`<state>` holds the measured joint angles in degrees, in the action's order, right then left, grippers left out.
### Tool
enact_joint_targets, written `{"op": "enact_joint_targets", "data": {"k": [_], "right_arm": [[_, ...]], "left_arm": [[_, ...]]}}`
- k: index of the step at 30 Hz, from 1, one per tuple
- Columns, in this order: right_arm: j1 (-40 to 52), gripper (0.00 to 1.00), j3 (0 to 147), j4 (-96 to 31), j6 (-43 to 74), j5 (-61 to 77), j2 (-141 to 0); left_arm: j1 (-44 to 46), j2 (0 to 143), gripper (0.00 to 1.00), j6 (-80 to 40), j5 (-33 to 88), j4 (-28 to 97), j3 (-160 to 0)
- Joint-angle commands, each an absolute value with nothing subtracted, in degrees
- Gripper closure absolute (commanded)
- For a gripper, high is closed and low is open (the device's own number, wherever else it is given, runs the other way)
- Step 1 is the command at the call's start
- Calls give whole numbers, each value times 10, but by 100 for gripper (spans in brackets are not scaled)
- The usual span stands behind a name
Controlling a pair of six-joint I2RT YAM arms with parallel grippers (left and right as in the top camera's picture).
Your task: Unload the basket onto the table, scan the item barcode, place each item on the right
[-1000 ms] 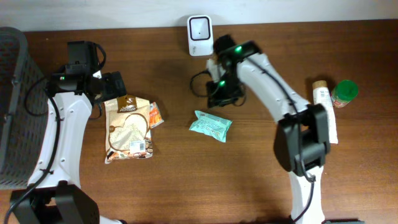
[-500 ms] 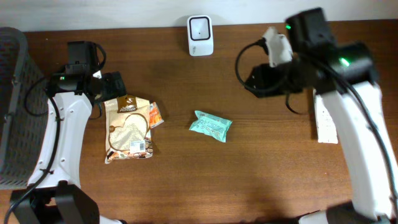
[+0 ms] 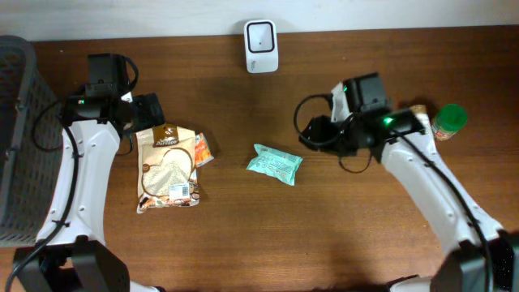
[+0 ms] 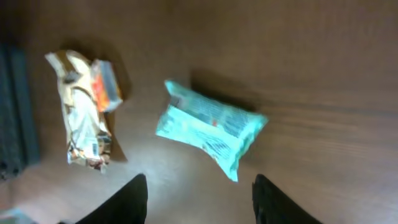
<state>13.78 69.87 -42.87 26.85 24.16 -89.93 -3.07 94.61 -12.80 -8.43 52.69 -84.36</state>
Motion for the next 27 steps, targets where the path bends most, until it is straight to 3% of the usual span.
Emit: {"op": "enact_joint_targets", "data": {"k": [1,5,14,27], "right_arm": [[134,49,636,-361,362,267,-928],[134,44,625,-336,381,292,-997],[135,44,625,-289,387,359,-1104],[171,45,624,-238,437,345,-1128]], "left_arm": [[-32,944,1,-117,-89,526,-852],[-32,944,1,-117,-89,526,-852],[-32,944,1,-117,-89,526,-852],[-32,944,1,-117,-89,526,-852]]}}
